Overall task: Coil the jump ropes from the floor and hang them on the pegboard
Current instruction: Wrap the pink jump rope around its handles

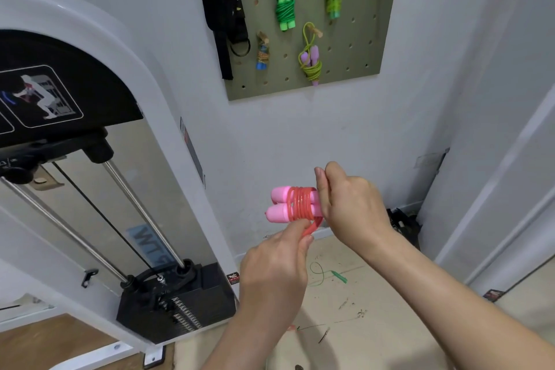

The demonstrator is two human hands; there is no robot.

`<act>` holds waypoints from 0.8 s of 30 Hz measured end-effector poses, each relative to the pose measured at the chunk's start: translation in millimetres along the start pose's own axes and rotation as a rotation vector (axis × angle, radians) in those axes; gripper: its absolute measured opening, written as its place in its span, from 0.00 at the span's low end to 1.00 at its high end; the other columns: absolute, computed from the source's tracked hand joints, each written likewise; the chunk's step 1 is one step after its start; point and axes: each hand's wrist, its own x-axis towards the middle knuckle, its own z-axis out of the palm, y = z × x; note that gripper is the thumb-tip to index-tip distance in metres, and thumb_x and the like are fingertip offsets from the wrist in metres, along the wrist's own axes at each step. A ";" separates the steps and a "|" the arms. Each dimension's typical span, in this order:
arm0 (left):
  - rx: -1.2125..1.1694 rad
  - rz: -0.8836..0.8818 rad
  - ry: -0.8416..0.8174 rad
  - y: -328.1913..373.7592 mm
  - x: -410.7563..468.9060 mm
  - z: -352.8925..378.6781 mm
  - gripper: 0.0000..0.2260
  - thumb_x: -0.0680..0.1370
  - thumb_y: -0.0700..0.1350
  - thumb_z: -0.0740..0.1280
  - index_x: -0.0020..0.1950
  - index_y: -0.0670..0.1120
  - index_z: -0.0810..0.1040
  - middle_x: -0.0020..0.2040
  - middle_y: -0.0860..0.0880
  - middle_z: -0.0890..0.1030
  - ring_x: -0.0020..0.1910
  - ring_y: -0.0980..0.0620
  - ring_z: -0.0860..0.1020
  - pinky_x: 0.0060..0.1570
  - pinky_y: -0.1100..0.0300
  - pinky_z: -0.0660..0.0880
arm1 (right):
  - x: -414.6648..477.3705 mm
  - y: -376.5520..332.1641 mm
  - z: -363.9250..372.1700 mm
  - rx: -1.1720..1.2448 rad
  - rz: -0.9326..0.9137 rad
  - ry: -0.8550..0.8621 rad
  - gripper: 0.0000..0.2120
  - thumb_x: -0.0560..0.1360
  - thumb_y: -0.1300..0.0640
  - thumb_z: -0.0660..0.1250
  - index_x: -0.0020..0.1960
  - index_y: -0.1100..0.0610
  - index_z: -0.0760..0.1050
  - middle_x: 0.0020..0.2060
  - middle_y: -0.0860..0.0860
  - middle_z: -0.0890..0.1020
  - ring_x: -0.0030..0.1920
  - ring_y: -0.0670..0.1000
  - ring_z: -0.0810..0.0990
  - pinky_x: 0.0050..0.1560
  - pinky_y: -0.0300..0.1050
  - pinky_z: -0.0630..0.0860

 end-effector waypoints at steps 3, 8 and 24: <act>0.127 0.024 -0.026 9.0 1.7 -8.0 0.14 0.79 0.57 0.46 0.57 0.57 0.68 0.27 0.53 0.72 0.27 0.50 0.72 0.26 0.58 0.60 | -0.2 -0.1 -2.6 -0.090 -0.030 -0.039 0.15 0.80 0.54 0.61 0.38 0.54 0.58 0.19 0.56 0.72 0.19 0.62 0.70 0.25 0.43 0.56; 0.210 0.114 -0.172 17.7 15.1 -27.8 0.09 0.79 0.53 0.61 0.59 0.58 0.69 0.44 0.53 0.79 0.42 0.49 0.78 0.37 0.59 0.66 | 6.4 -2.9 -15.4 -0.178 -0.093 -0.245 0.14 0.83 0.49 0.51 0.42 0.56 0.61 0.35 0.58 0.79 0.36 0.65 0.77 0.32 0.48 0.60; 0.047 0.369 0.105 5.4 28.0 -49.2 0.17 0.77 0.59 0.59 0.41 0.51 0.82 0.33 0.53 0.79 0.29 0.50 0.77 0.25 0.57 0.73 | 18.3 -18.2 -64.5 -0.063 -0.444 -0.411 0.18 0.79 0.42 0.44 0.36 0.50 0.58 0.30 0.45 0.65 0.31 0.55 0.66 0.33 0.45 0.60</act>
